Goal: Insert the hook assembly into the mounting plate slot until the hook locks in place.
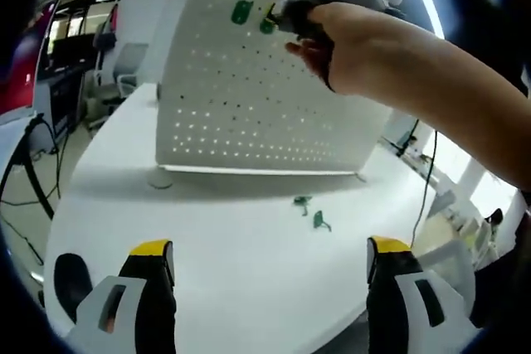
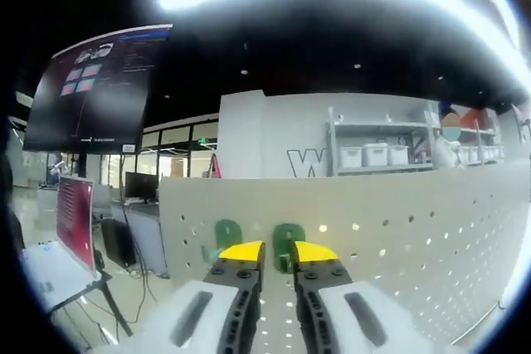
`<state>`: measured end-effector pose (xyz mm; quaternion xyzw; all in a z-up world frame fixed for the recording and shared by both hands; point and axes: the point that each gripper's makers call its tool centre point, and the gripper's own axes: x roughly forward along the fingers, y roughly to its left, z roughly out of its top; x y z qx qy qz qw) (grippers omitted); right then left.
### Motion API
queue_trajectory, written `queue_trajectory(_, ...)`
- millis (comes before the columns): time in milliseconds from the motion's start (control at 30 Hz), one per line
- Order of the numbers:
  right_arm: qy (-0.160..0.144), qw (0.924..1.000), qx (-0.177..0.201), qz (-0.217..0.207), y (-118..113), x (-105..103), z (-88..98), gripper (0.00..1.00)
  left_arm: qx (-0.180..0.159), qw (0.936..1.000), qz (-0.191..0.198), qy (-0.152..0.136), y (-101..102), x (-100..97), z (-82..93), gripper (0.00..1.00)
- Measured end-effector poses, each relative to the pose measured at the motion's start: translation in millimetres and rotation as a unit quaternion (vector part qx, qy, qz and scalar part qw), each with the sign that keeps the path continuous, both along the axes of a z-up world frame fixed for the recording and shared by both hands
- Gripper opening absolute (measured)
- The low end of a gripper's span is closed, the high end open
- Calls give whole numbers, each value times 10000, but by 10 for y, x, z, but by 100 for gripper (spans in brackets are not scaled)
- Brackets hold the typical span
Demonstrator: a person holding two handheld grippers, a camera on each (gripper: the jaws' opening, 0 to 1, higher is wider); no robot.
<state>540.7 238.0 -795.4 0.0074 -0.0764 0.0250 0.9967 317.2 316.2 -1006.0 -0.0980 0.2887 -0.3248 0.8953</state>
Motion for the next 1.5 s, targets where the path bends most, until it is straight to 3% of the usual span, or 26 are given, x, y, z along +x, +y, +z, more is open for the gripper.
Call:
queue_trajectory(233,-174,9994,-273,115,-78,-142,183,16,55,10000,-36,-24,-37,2,34,98)
queue_trajectory(367,-340,9982,-453,218,-346,-243,298,16,-31,10000,7,11,-62,-20,67,98)
queue_trajectory(500,-96,9977,-643,204,-728,-359,152,17,-33,10000,41,35,-93,-92,77,99)
queue_trajectory(567,30,9967,-793,196,-877,-424,43,17,-11,10000,15,51,-111,-125,71,98)
queue_trajectory(767,721,9905,-1169,57,-1437,-788,-533,17,65,9999,-93,59,-190,-203,60,98)
queue_trajectory(967,1410,9748,-1709,256,-1705,-1258,-1138,17,85,9999,-146,36,-279,-266,101,98)
queue_trajectory(1033,1446,9656,-2119,415,-1726,-1427,-1268,17,94,9998,-162,26,-296,-284,113,98)
queue_trajectory(1133,1773,9511,-2438,668,-1741,-1609,-1522,16,109,9998,-185,4,-315,-319,110,98)
queue_trajectory(1500,2312,9347,-2469,1090,-1706,-2115,-2081,15,168,9995,-272,81,-415,-447,42,97)
